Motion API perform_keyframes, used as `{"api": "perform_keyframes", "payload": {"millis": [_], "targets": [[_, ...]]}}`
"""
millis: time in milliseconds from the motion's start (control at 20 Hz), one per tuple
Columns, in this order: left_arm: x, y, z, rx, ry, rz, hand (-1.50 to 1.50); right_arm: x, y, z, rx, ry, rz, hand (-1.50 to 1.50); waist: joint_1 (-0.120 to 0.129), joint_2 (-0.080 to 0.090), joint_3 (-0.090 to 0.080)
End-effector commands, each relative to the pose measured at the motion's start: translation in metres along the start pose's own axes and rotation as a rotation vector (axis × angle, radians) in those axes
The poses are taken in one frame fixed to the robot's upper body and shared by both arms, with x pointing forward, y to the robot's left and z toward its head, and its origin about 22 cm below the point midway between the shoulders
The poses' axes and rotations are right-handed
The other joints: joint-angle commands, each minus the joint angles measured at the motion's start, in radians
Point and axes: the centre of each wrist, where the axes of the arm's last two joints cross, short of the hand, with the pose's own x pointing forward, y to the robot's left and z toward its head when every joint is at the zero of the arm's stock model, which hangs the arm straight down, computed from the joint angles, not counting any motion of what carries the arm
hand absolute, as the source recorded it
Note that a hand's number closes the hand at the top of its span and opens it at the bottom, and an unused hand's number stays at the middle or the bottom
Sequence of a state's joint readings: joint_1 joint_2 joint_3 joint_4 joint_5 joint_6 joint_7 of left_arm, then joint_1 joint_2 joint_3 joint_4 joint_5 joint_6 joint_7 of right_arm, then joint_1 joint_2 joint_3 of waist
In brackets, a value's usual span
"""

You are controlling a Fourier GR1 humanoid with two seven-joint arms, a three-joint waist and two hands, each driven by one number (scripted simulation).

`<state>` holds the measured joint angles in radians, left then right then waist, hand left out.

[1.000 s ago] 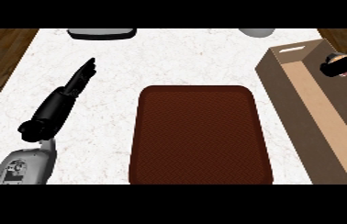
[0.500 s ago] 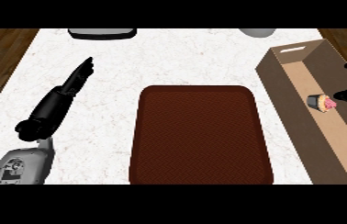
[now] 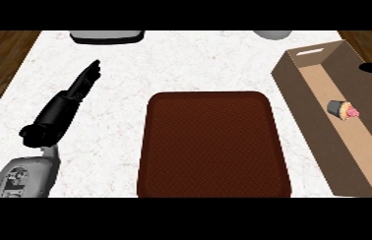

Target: Pick the cupcake from the tray and place it in the cardboard box

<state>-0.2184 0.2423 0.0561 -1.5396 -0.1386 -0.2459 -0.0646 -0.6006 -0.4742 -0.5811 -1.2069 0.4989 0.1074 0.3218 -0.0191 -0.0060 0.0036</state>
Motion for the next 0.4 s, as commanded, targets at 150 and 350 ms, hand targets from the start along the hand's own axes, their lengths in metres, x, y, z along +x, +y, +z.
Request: {"api": "perform_keyframes", "payload": {"millis": [150,350], "targets": [[-0.005,-0.009,0.0,-0.004,-0.008,-0.015,0.0,-0.038,-0.026,0.005,-0.257,0.055,-0.405,-1.5,0.008,0.006,-0.003],[0.008,0.003,-0.008,-0.012,0.006,-0.006,0.0,-0.084,-0.06,0.012,-0.35,0.023,-0.438,-1.5,0.013,0.007,-0.002]]}}
